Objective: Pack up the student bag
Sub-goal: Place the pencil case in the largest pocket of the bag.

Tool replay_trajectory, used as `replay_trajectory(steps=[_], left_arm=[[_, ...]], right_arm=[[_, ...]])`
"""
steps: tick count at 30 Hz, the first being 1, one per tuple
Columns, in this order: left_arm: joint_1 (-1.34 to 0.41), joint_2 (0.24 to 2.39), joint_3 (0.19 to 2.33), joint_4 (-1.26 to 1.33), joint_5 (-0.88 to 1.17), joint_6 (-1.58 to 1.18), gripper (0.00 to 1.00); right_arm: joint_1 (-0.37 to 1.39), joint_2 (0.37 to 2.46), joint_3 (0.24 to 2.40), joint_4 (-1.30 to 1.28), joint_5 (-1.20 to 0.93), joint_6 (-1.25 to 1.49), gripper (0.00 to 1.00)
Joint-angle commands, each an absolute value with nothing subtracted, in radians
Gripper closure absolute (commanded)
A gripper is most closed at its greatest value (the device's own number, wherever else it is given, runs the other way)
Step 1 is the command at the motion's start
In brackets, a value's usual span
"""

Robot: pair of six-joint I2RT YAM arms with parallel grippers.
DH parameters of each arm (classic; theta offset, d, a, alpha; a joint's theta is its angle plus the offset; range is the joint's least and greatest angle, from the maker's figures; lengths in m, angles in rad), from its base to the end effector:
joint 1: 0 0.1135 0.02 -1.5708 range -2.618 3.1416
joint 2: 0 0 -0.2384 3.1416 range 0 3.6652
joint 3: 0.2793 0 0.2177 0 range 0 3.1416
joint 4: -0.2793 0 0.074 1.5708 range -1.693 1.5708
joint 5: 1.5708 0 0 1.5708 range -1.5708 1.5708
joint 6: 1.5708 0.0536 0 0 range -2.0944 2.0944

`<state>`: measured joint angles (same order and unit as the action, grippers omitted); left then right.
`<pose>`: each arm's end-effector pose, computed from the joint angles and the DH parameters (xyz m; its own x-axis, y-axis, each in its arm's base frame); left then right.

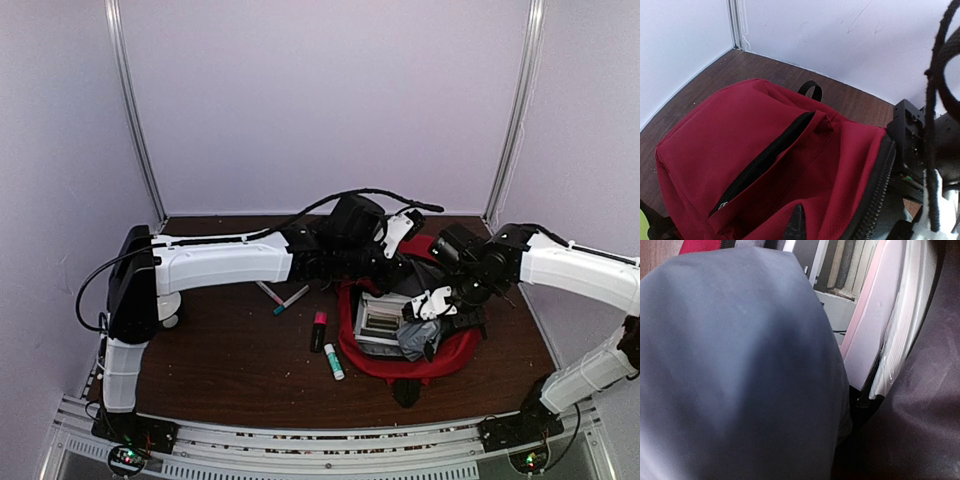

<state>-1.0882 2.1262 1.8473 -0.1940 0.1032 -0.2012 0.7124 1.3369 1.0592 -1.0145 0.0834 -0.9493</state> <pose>0.2164 -0.4249 0.2582 -0.3917 0.3193 -0.8629 0.8628 0.4533 -0.2239 0.1675 0.1388 0.2233 0.0918 -0.9912 -0.0950 -0.9607 -0.0631 -0.2702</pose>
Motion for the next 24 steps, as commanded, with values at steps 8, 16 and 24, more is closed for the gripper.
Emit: replay_trajectory(steps=[8,16,24], left_arm=[[-1.083,2.062,1.841,-0.124,0.178,-0.218,1.0],[-1.082,2.075,1.842,-0.125,0.131,-0.216,1.0],[-1.064,2.097,1.869,-0.127,0.136,-0.226,1.0]], right_arm=[[0.671,1.512,1.138,-1.297,0.011,-0.623,1.0],[0.657,1.402,1.109,-1.147,0.024,-0.561,0.71],[0.66,1.197,1.125,-1.231,-0.097,-0.701,0.57]])
